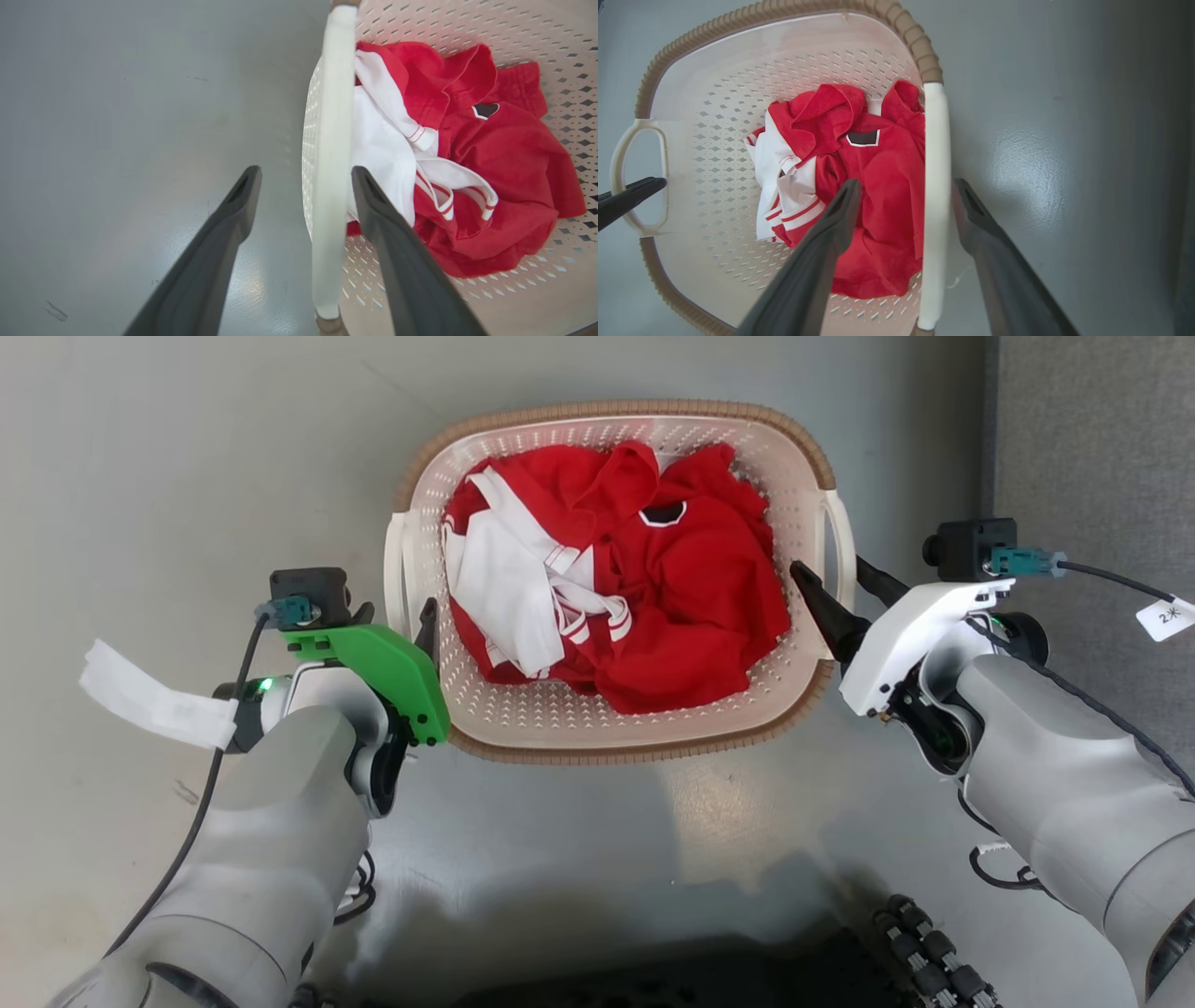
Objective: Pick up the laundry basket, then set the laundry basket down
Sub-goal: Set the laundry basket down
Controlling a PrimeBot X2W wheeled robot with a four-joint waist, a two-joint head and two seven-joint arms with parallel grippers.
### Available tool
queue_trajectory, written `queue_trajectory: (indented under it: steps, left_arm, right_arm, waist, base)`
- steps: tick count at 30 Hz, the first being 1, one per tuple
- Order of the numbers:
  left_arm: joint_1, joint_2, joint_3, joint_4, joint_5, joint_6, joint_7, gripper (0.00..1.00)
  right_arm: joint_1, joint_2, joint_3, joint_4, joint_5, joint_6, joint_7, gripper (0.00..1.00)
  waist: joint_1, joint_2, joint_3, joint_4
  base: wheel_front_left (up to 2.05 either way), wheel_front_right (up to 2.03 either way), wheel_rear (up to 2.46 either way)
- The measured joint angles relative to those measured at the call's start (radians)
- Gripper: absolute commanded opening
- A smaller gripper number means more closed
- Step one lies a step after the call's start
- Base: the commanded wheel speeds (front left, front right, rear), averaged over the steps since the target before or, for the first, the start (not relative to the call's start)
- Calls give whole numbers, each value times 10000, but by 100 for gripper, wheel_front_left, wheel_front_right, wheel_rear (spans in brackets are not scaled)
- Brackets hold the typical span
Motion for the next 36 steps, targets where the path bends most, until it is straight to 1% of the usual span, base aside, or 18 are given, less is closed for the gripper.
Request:
queue_trajectory:
  steps: [8, 12, 17, 21, 24, 29, 31, 36]
  left_arm:
    - [147, -2, -134, 176, -17, -48, -242, 100]
    - [301, 0, -128, 240, -86, -169, -355, 100]
    - [529, -2, -35, 265, -309, -336, -458, 100]
    - [580, -2, 113, 276, -366, -454, -550, 100]
    - [635, -2, 196, 355, -366, -474, -631, 100]
    - [952, -2, 217, 431, -334, -706, -631, 100]
    - [1070, 19, 265, 401, -245, -709, -633, 100]
    - [1131, 360, 817, -272, 224, -708, -633, 100]
  right_arm:
    - [65, -63, -10, 320, 176, 0, -44, 100]
    - [171, -127, -58, 407, 293, 0, -61, 100]
    - [466, -153, -61, 370, 360, 0, -86, 100]
    - [505, -148, -245, 25, 337, 0, -88, 100]
    - [506, -150, -431, -291, 171, 0, -88, 100]
    - [607, -196, -602, -627, -385, 0, -88, 100]
    - [693, -259, -706, -723, -667, 0, -90, 100]
    - [999, -420, -1185, -982, -1085, 0, -105, 100]
  waist:
    - [0, 0, -592, -48]
    - [0, 0, -1019, -67]
    - [0, 0, -1626, -78]
    - [0, 0, -2140, -96]
    - [0, 0, -2535, -118]
    - [0, 0, -3206, -166]
    - [0, 0, -3477, -189]
    - [-1, 0, -4158, -242]
  base:
    - [0, 0, 0]
    - [0, 0, 0]
    - [0, 0, 0]
    - [0, 0, 0]
    - [0, 0, 0]
    - [0, 0, 0]
    - [0, 0, 0]
    - [0, 0, 0]
